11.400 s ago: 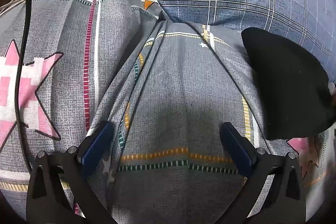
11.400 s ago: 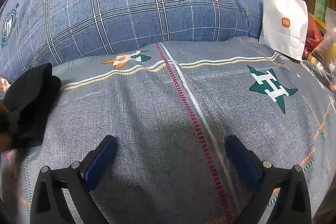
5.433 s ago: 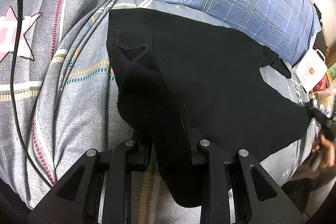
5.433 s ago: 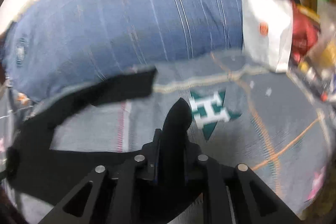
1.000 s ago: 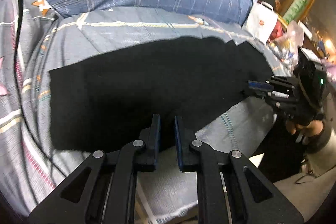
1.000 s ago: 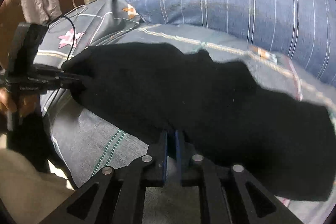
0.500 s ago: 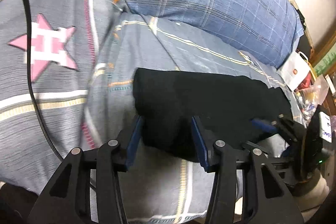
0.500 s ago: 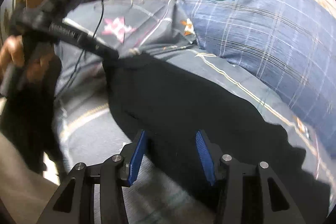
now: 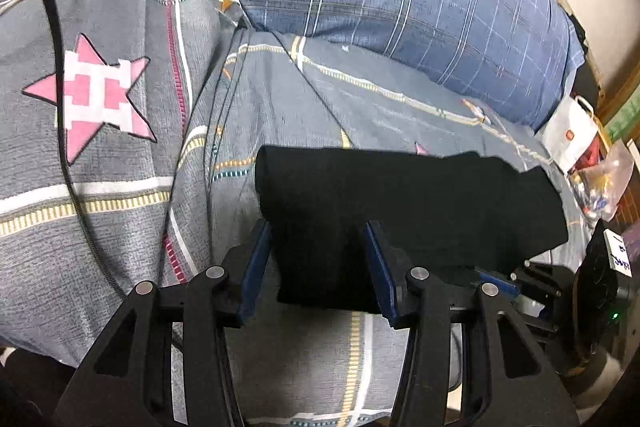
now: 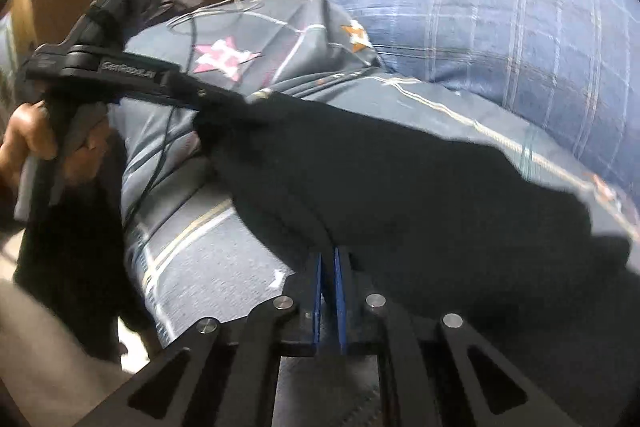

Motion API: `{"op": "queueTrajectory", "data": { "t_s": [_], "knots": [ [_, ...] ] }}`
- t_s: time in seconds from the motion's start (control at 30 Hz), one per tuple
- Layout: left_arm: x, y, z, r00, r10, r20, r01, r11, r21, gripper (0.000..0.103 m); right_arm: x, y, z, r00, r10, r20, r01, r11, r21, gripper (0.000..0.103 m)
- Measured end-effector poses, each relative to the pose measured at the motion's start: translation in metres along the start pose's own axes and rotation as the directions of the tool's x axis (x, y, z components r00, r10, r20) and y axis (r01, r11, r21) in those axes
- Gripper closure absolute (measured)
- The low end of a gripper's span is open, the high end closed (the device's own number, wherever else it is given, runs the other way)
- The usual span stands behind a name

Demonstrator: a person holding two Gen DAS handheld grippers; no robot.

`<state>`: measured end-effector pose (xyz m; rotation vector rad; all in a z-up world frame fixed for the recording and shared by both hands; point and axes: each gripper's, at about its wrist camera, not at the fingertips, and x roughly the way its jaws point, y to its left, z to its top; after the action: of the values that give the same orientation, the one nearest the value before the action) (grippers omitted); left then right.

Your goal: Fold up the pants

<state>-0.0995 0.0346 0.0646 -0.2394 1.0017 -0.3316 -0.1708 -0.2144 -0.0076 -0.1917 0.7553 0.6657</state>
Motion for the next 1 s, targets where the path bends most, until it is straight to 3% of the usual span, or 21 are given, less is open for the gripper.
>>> {"op": "queueTrajectory", "data": {
  "t_s": [0.1, 0.2, 0.3, 0.4, 0.43, 0.5, 0.53, 0.57, 0.6, 0.73, 0.87, 1.0],
  "knots": [
    [-0.017, -0.009, 0.007, 0.997, 0.036, 0.062, -0.038, 0.999, 0.03, 0.057, -0.027, -0.017, 0.009, 0.999, 0.032, 0.025, -0.034, 0.997, 0.074, 0.09],
    [-0.026, -0.025, 0.015, 0.994, 0.029, 0.109, -0.037, 0.997, 0.075, 0.053, -0.061, -0.053, 0.022, 0.993, -0.054, 0.101, 0.037, 0.987, 0.159, 0.081],
    [-0.016, -0.044, 0.017, 0.995, -0.032, 0.092, 0.022, 0.994, 0.106, 0.048, -0.075, -0.098, 0.037, 0.978, -0.183, 0.104, 0.153, 0.957, 0.246, 0.074],
    [0.006, -0.067, 0.014, 0.998, -0.056, 0.042, 0.049, 0.987, 0.15, 0.048, -0.057, -0.135, 0.051, 0.978, -0.208, 0.033, 0.19, 0.936, 0.296, 0.07],
    [0.012, -0.073, 0.012, 0.997, -0.064, 0.034, 0.057, 0.985, 0.163, 0.048, -0.045, -0.146, 0.053, 0.981, -0.191, -0.008, 0.184, 0.928, 0.324, 0.07],
    [0.028, -0.081, 0.007, 0.999, -0.053, 0.008, 0.051, 0.983, 0.174, 0.048, -0.02, -0.166, 0.051, 0.996, -0.07, -0.062, 0.089, 0.912, 0.4, 0.07],
    [0.034, -0.083, 0.005, 0.999, -0.048, -0.01, 0.049, 0.983, 0.177, 0.048, -0.01, -0.169, 0.049, 0.997, -0.021, -0.073, 0.05, 0.906, 0.419, 0.075],
    [0.042, -0.082, 0.002, 0.999, -0.04, -0.034, 0.045, 0.984, 0.174, 0.048, -0.004, -0.168, 0.048, 0.996, -0.025, -0.087, 0.059, 0.912, 0.405, 0.087],
    [0.048, -0.079, 0.0, 0.998, -0.029, -0.051, 0.037, 0.985, 0.166, 0.048, -0.002, -0.164, 0.047, 0.993, -0.06, -0.098, 0.092, 0.926, 0.367, 0.093],
    [0.061, -0.07, -0.012, 0.997, -0.024, -0.069, 0.034, 0.988, 0.149, 0.048, -0.018, -0.167, 0.043, 0.993, -0.116, -0.02, 0.115, 0.919, 0.378, 0.094],
    [0.063, -0.079, -0.014, 0.999, 0.02, -0.049, -0.01, 0.981, 0.195, 0.048, 0.002, -0.17, 0.026, 0.985, -0.164, -0.053, 0.171, 0.907, 0.384, 0.094],
    [0.053, -0.087, -0.009, 0.998, 0.003, -0.058, 0.008, 0.981, 0.194, 0.048, -0.025, -0.172, 0.025, 0.988, -0.155, 0.002, 0.137, 0.879, 0.457, 0.09]
  ]
}}
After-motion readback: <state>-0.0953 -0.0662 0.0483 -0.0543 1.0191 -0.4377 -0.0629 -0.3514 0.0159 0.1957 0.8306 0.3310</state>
